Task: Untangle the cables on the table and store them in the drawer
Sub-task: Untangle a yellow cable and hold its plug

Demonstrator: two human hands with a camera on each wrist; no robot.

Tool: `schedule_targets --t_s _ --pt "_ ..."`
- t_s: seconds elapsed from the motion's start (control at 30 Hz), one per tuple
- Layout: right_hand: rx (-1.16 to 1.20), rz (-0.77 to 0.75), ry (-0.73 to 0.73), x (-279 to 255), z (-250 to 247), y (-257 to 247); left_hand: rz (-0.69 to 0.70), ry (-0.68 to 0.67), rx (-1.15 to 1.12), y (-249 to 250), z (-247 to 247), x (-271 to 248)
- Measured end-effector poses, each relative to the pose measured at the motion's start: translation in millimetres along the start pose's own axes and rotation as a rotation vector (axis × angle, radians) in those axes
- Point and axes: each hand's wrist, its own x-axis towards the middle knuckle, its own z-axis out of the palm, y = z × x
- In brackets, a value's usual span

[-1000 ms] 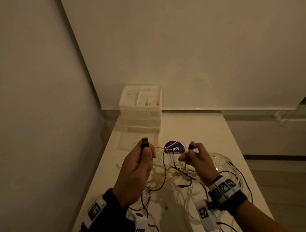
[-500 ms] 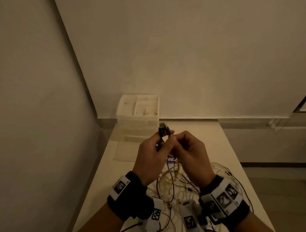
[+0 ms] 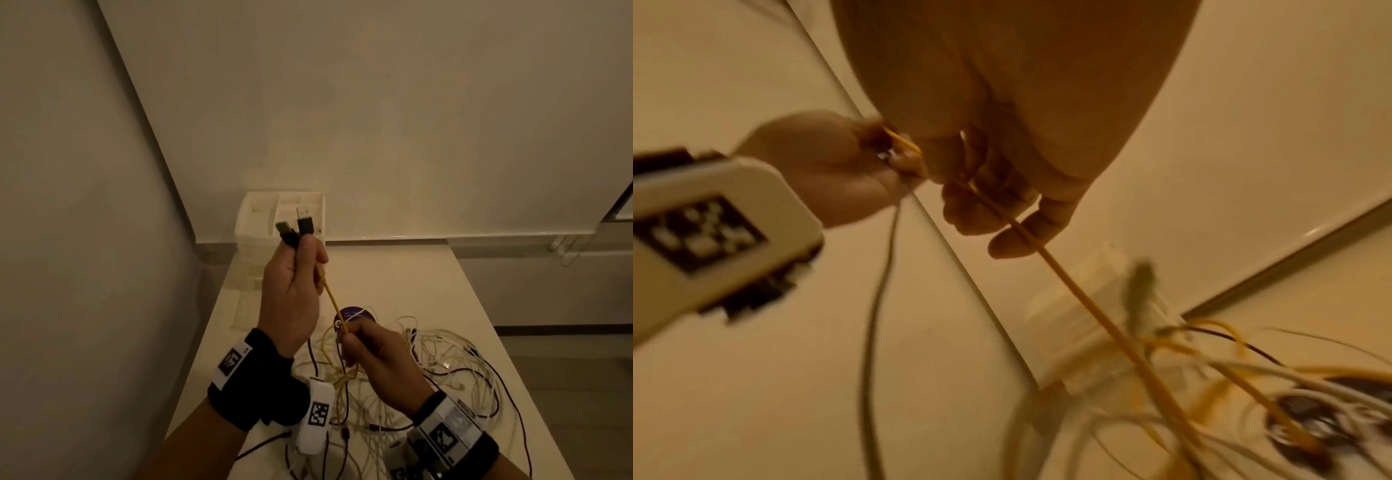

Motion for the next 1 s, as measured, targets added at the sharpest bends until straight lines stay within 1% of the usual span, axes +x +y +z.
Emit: schedule_targets --t_s 0.03,0.1,0.13,0.2,0.3,0.33,0.4,0.47,0.5,0.53,0.6,0.73,0.8,0.9,0.93,1.0 --pt "-0.024 0.021 -0.02 -2.0 0.9 10.0 0.028 0.025 -0.016 7.1 -5.0 4.1" --pt "-0.049 0.068 -0.017 -3.8 1.5 27.4 0.049 0.047 -0.127 17.4 -16.2 11.9" --pt "-0.071 0.085 -0.009 -2.6 1.0 33.4 0.045 0.028 -0.166 19.0 -21.2 14.2" --pt "-0.132 0.101 -0.015 4.3 0.3 35.6 0.033 -0.03 -0.135 17.2 -28.0 12.5" --pt "-0.116 0.123 0.01 17.7 -3.9 22.9 0.003 -0.145 -0.005 15.2 -28.1 -2.8" --pt "-0.101 0.122 0.02 20.8 -6.7 16.0 0.019 -0.185 0.082 14.6 -28.0 -8.4" --pt "-0.097 0.087 0.006 24.7 -12.6 -0.4 0.055 -0.303 0.304 6.3 -27.3 -16.1" --pt "-0.11 0.029 -0.02 27.8 -18.4 -18.0 0.014 -0.403 0.468 -6.0 -22.9 -21.8" --pt "-0.122 0.001 -0.026 29.7 -21.2 -24.7 -0.013 -0.414 0.518 -13.3 -19.2 -24.1" --pt "-0.139 -0.027 -0.024 31.2 -23.8 -31.2 -0.037 -0.402 0.535 -19.7 -15.8 -24.8" --pt "-0.177 -0.073 0.001 34.0 -27.3 -38.9 -0.037 -0.368 0.501 -25.7 -9.8 -23.4" --pt "-0.156 -0.069 0.03 33.0 -28.8 -38.9 0.028 -0.302 0.453 -28.2 2.2 -22.0" --pt "-0.213 -0.081 0.005 30.4 -27.3 -31.8 0.079 -0.258 0.448 -23.2 5.5 -18.2" --pt "-0.461 -0.113 -0.091 24.3 -23.8 -9.8 0.15 -0.131 0.397 -5.3 4.5 -6.4" --pt "-0.488 -0.107 -0.08 22.1 -23.4 -0.3 0.165 -0.085 0.366 2.3 2.9 -1.6" --pt "-0.452 -0.066 -0.027 17.8 -22.4 15.6 0.166 0.003 0.29 19.7 -3.4 6.2"
